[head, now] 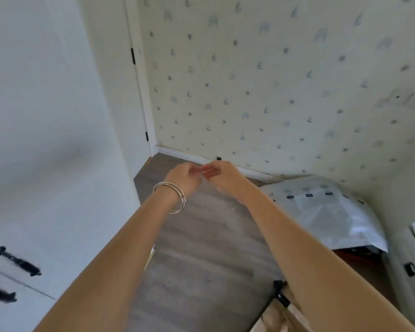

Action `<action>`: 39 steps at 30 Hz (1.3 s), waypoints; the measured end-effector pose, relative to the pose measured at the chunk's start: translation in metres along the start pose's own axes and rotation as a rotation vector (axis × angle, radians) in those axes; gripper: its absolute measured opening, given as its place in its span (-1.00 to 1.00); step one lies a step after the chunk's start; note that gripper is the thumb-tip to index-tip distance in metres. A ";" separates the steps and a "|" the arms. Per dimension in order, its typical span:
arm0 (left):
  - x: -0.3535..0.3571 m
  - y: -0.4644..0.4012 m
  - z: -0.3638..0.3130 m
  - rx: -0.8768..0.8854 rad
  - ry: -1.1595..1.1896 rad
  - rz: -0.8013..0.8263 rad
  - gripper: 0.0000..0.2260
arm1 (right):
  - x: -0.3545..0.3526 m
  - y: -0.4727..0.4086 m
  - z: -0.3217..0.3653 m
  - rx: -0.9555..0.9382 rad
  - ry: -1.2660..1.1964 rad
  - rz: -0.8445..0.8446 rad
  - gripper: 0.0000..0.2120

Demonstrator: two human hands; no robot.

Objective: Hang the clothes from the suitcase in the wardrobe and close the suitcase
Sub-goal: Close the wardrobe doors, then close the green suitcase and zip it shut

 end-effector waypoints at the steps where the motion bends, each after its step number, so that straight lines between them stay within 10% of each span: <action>1: 0.019 -0.001 -0.005 0.010 -0.005 0.032 -0.69 | -0.007 0.003 -0.024 0.042 -0.011 -0.009 -0.69; 21: 0.525 0.079 -0.032 0.193 -0.305 0.787 -0.61 | -0.131 0.274 -0.514 0.907 -0.071 -0.337 -0.61; 39: 0.795 -0.047 0.103 0.441 -0.547 0.906 -0.46 | -0.038 0.201 -0.769 1.060 0.066 -0.387 -0.44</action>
Point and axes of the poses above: each hand's wrist, its own y-axis away from the middle knuckle, its own x-axis out of the palm, z = x × y, the point moved 4 cm from there along -y, towards the middle knuckle, and after that the axes turned 13 degrees about y, right-handed, at the moved point
